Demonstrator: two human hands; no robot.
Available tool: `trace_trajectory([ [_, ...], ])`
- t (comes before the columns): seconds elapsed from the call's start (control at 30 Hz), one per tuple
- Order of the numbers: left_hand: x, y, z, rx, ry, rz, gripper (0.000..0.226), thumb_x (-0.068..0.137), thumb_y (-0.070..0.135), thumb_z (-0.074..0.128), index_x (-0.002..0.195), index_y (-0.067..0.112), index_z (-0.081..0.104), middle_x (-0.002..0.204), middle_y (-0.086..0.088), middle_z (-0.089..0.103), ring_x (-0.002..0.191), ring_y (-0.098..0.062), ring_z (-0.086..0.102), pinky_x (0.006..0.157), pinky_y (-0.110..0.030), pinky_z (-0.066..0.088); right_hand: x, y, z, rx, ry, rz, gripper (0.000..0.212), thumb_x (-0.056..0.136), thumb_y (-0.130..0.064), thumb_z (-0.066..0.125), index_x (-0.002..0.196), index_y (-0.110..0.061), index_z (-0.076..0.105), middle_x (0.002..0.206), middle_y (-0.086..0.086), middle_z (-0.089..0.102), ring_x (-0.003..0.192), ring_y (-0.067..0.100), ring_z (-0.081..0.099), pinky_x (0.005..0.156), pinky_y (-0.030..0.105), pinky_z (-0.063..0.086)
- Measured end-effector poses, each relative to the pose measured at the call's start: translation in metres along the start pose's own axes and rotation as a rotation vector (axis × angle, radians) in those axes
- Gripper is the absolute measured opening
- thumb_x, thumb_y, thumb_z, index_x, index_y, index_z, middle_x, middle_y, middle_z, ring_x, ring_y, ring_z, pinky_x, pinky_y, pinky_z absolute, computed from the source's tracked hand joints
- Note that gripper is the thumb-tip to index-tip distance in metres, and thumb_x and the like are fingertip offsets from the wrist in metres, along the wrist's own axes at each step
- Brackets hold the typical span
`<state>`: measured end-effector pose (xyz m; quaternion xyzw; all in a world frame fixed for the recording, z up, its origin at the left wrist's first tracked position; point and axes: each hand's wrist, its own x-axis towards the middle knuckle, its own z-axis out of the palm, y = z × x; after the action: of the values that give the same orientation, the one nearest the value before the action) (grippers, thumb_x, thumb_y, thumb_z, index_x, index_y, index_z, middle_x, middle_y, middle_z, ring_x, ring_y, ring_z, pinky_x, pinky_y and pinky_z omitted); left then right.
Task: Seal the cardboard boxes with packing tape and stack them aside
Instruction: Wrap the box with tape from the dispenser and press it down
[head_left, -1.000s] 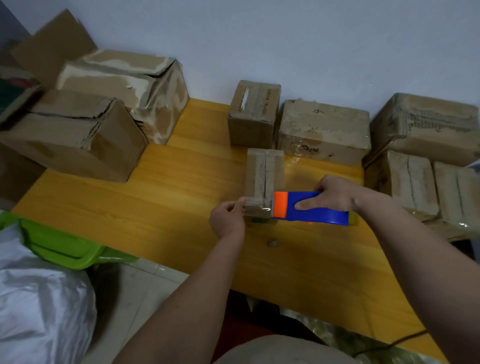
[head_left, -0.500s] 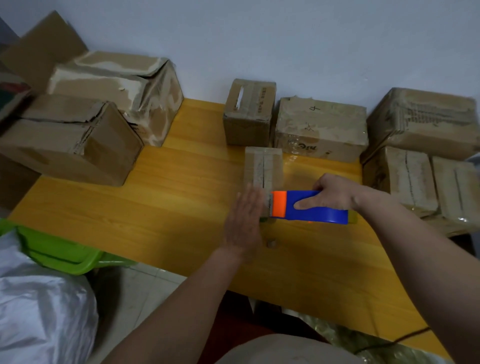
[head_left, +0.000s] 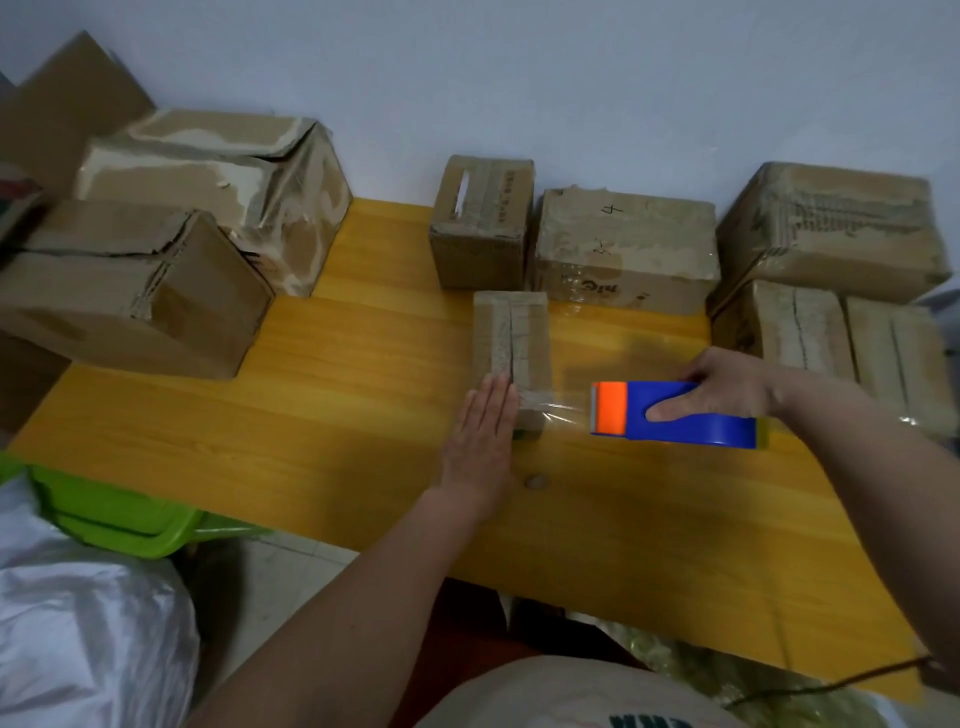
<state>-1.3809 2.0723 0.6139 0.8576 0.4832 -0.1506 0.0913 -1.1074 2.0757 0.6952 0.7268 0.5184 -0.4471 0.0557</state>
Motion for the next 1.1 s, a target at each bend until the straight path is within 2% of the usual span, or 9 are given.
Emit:
trace_trajectory([
  [0.07, 0.0, 0.001, -0.001, -0.026, 0.004, -0.008, 0.098, 0.094, 0.047, 0.047, 0.149, 0.005, -0.022, 0.157, -0.012, -0.028, 0.145, -0.026, -0.027, 0.119, -0.039, -0.015, 0.0, 0.001, 0.002, -0.038, 0.032, 0.015, 0.042, 0.07, -0.053, 0.076, 0.082, -0.015, 0.067, 0.077, 0.004, 0.068, 0.073, 0.021, 0.064, 0.066, 0.03, 0.049],
  [0.2, -0.001, 0.0, 0.002, 0.002, 0.027, -0.003, 0.106, 0.091, 0.064, 0.044, 0.148, 0.006, -0.025, 0.157, -0.012, -0.028, 0.144, -0.025, -0.027, 0.119, -0.038, -0.015, 0.007, -0.012, 0.016, -0.245, 0.121, 0.066, 0.057, 0.071, -0.067, 0.066, 0.093, -0.015, 0.063, 0.085, 0.004, 0.064, 0.082, 0.021, 0.062, 0.076, 0.036, 0.051],
  [0.3, 0.0, 0.001, 0.003, 0.003, 0.03, -0.003, 0.107, 0.089, 0.069, 0.039, 0.147, 0.006, -0.025, 0.158, -0.011, -0.027, 0.144, -0.024, -0.027, 0.119, -0.039, -0.015, 0.008, -0.019, 0.022, -0.323, 0.151, 0.08, 0.063, 0.071, -0.072, 0.062, 0.094, -0.013, 0.061, 0.084, 0.005, 0.064, 0.08, 0.022, 0.062, 0.073, 0.035, 0.051],
  [0.5, -0.002, 0.002, -0.001, -0.053, 0.042, -0.005, 0.099, 0.093, 0.052, 0.047, 0.149, 0.007, -0.021, 0.158, -0.012, -0.026, 0.145, -0.024, -0.026, 0.119, -0.038, -0.014, 0.006, -0.039, 0.034, -0.439, 0.224, 0.116, 0.056, 0.075, -0.071, 0.059, 0.079, -0.016, 0.05, 0.073, 0.001, 0.056, 0.064, 0.018, 0.053, 0.054, 0.029, 0.039],
  [0.57, -0.003, 0.003, -0.004, -0.067, 0.033, -0.007, 0.099, 0.092, 0.048, 0.049, 0.15, 0.007, -0.02, 0.158, -0.011, -0.026, 0.145, -0.025, -0.026, 0.12, -0.038, -0.013, 0.007, -0.051, 0.04, -0.502, 0.264, 0.129, 0.054, 0.078, -0.069, 0.058, 0.075, -0.016, 0.046, 0.071, 0.001, 0.052, 0.063, 0.018, 0.051, 0.053, 0.029, 0.037],
  [0.73, -0.001, 0.006, -0.007, -0.091, 0.028, -0.041, 0.102, 0.09, 0.048, 0.052, 0.151, 0.007, -0.019, 0.159, -0.011, -0.026, 0.146, -0.024, -0.025, 0.121, -0.038, -0.011, 0.009, -0.075, 0.049, -0.618, 0.364, 0.112, 0.047, 0.085, -0.062, 0.054, 0.087, -0.015, 0.051, 0.069, -0.002, 0.049, 0.075, 0.021, 0.056, 0.062, 0.03, 0.043],
  [0.87, -0.001, 0.022, -0.006, -0.184, 0.012, -0.11, 0.115, 0.084, 0.06, 0.06, 0.152, 0.01, -0.018, 0.159, -0.01, -0.023, 0.147, -0.023, -0.022, 0.119, -0.037, -0.011, 0.012, -0.078, 0.052, -0.809, 0.491, 0.072, 0.023, 0.096, -0.035, 0.051, 0.096, -0.017, 0.064, 0.092, -0.001, 0.064, 0.094, 0.02, 0.063, 0.064, 0.029, 0.04],
  [0.93, -0.004, 0.024, -0.005, -0.198, 0.022, -0.129, 0.112, 0.085, 0.057, 0.061, 0.152, 0.011, -0.016, 0.16, -0.01, -0.021, 0.147, -0.023, -0.02, 0.118, -0.036, -0.01, 0.014, -0.067, 0.053, -0.801, 0.518, 0.092, 0.021, 0.097, -0.032, 0.051, 0.101, -0.017, 0.064, 0.099, 0.001, 0.067, 0.093, 0.02, 0.063, 0.063, 0.029, 0.04],
  [1.1, -0.006, 0.023, -0.018, -0.238, 0.002, -0.126, 0.102, 0.09, 0.041, 0.061, 0.153, 0.007, -0.012, 0.161, -0.01, -0.017, 0.148, -0.023, -0.016, 0.119, -0.036, -0.008, 0.017, -0.037, 0.063, -0.48, 0.654, 0.156, 0.044, 0.097, -0.047, 0.043, 0.111, -0.006, 0.052, 0.105, 0.01, 0.065, 0.095, 0.031, 0.063, 0.07, 0.035, 0.038],
])
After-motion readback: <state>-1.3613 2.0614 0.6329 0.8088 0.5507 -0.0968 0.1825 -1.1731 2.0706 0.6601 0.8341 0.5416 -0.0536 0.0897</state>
